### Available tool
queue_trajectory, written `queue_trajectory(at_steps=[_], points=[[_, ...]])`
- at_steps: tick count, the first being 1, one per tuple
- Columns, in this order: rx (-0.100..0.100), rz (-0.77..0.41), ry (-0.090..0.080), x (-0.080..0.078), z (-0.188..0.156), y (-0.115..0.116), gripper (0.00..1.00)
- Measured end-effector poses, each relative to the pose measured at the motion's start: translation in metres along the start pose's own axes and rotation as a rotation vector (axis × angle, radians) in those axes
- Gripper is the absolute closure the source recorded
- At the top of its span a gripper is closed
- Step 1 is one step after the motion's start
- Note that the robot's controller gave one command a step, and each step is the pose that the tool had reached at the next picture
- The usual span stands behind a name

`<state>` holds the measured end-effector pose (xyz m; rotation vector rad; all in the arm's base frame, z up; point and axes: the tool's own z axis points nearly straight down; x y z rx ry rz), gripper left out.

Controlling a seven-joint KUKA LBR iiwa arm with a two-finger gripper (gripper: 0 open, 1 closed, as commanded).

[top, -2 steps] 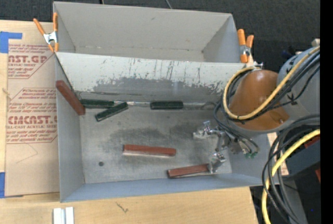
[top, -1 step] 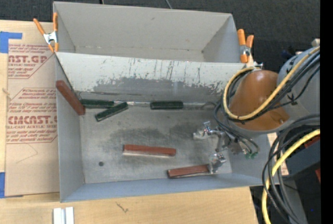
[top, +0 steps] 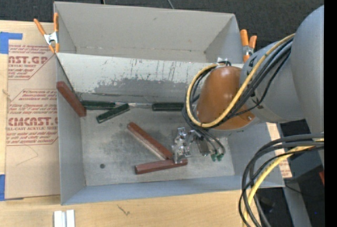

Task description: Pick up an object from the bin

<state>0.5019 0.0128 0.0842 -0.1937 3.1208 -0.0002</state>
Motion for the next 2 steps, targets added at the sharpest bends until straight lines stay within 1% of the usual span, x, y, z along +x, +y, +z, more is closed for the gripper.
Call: queue_trajectory(at_steps=[1,2], points=[[0.000,0.002,-0.003,0.0007,0.0032,0.0002,0.00],[0.000,0.001,-0.002,0.0009,0.0032,0.0002,0.00]])
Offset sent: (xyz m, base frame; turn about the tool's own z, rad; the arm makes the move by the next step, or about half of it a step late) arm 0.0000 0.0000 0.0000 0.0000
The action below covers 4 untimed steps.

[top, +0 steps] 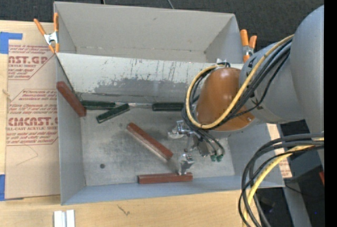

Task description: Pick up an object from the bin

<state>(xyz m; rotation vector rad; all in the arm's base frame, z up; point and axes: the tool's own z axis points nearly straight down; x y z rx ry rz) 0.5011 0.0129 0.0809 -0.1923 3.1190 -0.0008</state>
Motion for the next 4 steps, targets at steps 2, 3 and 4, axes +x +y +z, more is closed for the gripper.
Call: queue_trajectory(at_steps=[2,3,4], points=[[-0.002,0.017,-0.004,-0.023,0.005,0.060,1.00],[-0.002,0.018,0.019,-0.022,-0.021,0.059,1.00],[-0.002,0.054,0.013,-0.031,-0.173,0.059,1.00]])
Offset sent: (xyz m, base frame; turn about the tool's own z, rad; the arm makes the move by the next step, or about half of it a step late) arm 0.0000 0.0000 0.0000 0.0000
